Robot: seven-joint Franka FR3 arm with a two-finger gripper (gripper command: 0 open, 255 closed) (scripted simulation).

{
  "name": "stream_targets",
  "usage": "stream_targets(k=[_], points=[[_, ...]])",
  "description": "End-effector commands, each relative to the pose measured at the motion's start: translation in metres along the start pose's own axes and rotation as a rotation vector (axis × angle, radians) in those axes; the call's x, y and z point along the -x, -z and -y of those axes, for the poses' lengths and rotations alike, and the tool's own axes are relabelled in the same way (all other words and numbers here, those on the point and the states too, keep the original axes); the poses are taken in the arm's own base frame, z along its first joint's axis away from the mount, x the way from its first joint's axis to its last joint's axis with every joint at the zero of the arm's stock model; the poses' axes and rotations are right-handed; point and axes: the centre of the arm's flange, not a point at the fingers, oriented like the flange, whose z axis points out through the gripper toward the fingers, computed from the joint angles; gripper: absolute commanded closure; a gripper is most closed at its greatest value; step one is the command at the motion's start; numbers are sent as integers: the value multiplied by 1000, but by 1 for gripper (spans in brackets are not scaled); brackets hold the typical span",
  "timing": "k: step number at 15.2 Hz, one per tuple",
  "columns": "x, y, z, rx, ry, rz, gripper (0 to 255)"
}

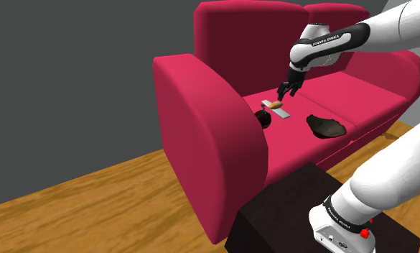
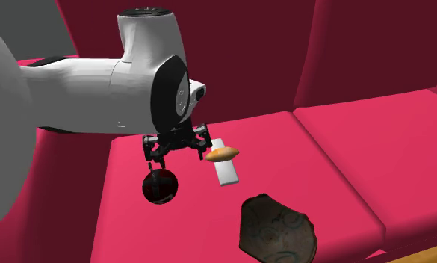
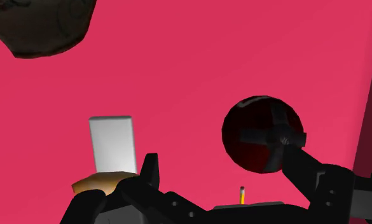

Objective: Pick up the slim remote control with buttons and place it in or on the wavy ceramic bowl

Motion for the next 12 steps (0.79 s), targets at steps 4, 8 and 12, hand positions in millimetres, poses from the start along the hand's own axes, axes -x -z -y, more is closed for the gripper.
stream_targets(k=[4,8,12], points=[[-31,-48,-43,-12,-6,14,0],[-54,-83,-77,-22,-12,24,0],[-76,-120,-111,-32,-18,35,0]])
